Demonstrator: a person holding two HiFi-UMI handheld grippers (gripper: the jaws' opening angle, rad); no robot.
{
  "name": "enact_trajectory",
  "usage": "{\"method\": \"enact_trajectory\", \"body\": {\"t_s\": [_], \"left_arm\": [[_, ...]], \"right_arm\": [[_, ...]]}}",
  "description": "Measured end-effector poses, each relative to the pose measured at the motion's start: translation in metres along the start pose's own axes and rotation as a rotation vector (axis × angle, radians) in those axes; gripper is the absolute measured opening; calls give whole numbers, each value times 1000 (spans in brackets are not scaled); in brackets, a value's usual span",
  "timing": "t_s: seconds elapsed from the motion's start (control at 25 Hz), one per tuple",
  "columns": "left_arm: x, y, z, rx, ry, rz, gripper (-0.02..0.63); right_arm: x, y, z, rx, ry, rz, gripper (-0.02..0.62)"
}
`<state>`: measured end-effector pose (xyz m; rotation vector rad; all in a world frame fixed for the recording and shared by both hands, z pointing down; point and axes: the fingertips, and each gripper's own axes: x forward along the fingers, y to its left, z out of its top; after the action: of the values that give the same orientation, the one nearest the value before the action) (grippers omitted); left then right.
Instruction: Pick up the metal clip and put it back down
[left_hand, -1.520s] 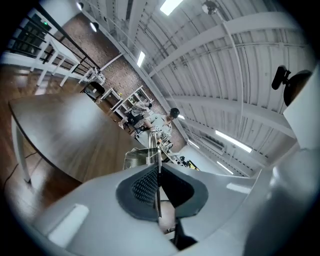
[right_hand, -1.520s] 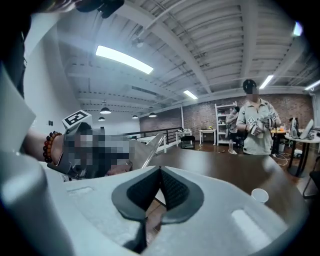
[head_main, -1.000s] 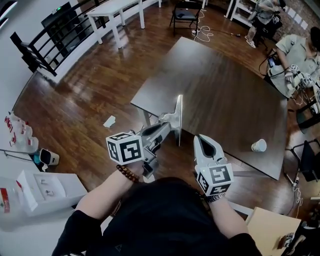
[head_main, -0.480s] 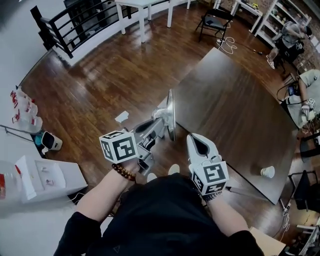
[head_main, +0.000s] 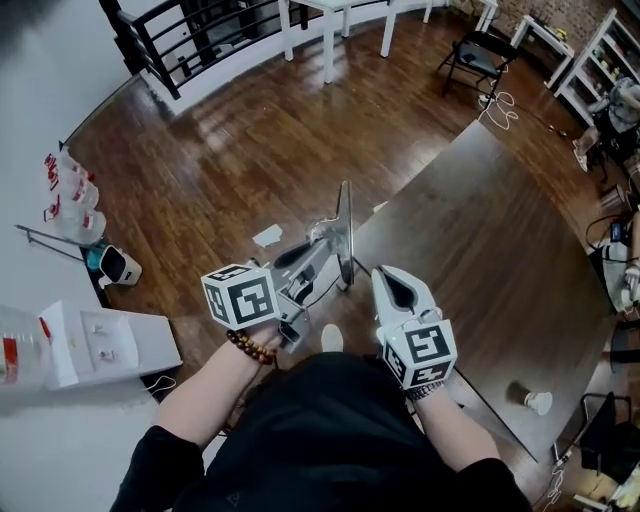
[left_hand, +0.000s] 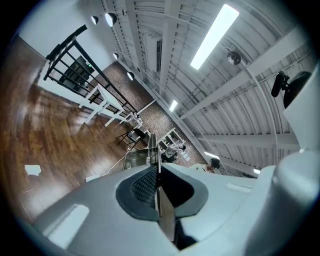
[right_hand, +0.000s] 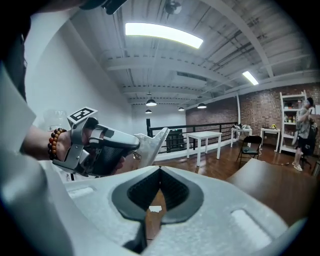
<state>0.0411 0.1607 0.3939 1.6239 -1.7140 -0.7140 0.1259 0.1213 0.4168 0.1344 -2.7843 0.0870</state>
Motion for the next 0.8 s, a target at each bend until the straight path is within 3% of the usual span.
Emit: {"method": "enact_trajectory", "body": {"t_s": [0.44, 0.8], "left_arm": [[36, 41, 67, 32, -42, 85, 21], [37, 113, 136, 10, -48, 50, 21]], "right_arm": [[82, -31, 34, 3, -36, 101, -8], [174, -32, 68, -18, -47, 47, -8]]}}
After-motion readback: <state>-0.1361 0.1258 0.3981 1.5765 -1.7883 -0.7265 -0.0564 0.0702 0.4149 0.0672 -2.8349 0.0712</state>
